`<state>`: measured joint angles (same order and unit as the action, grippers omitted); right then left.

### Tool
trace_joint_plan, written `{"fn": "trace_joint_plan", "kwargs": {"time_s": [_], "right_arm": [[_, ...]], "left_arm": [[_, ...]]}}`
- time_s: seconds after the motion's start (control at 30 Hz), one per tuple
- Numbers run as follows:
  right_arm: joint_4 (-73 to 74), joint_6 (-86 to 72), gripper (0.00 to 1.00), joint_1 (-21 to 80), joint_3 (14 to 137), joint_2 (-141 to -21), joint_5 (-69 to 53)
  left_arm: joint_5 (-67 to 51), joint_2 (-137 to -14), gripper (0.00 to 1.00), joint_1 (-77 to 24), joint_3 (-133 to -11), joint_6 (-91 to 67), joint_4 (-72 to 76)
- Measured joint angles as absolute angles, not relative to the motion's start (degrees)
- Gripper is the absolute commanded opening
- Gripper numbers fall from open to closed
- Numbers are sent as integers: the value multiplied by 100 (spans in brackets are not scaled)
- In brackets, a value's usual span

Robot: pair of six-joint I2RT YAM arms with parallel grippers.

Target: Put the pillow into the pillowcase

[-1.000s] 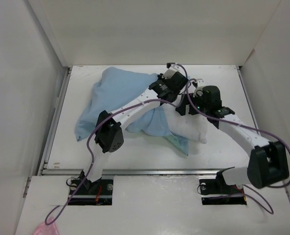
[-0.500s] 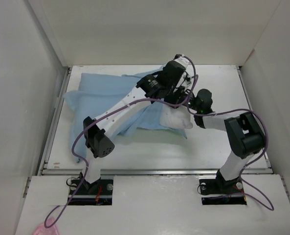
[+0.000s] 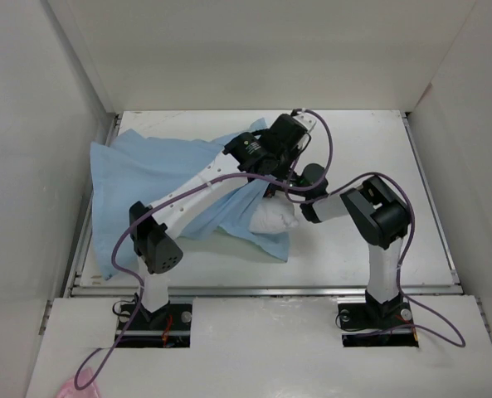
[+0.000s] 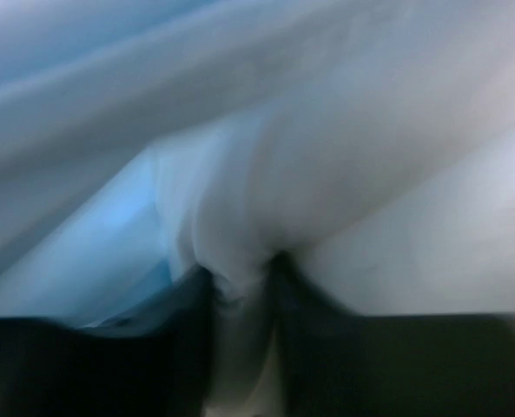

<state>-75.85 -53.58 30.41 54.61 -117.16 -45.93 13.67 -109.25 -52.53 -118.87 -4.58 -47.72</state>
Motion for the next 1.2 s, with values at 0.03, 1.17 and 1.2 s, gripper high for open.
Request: {"fn": "trace_joint_plan", "kwargs": {"time_s": [0.03,1.17,1.2], "right_arm": [[-7579,-5354,54,3041,5347,-11614,-4554],[-355,-2110,100,1721,4139,-6692,-1734],[-336,-2086,100,1721,4134,-6836,-1809]], "left_arm": [[1426,-10805,0,-5269,-11712,-506,-4692],[2467,-9091,60,-6204,-8460,-3422,-4021],[2467,-9111,57,-6222,-8294,-3579,-4021]]}}
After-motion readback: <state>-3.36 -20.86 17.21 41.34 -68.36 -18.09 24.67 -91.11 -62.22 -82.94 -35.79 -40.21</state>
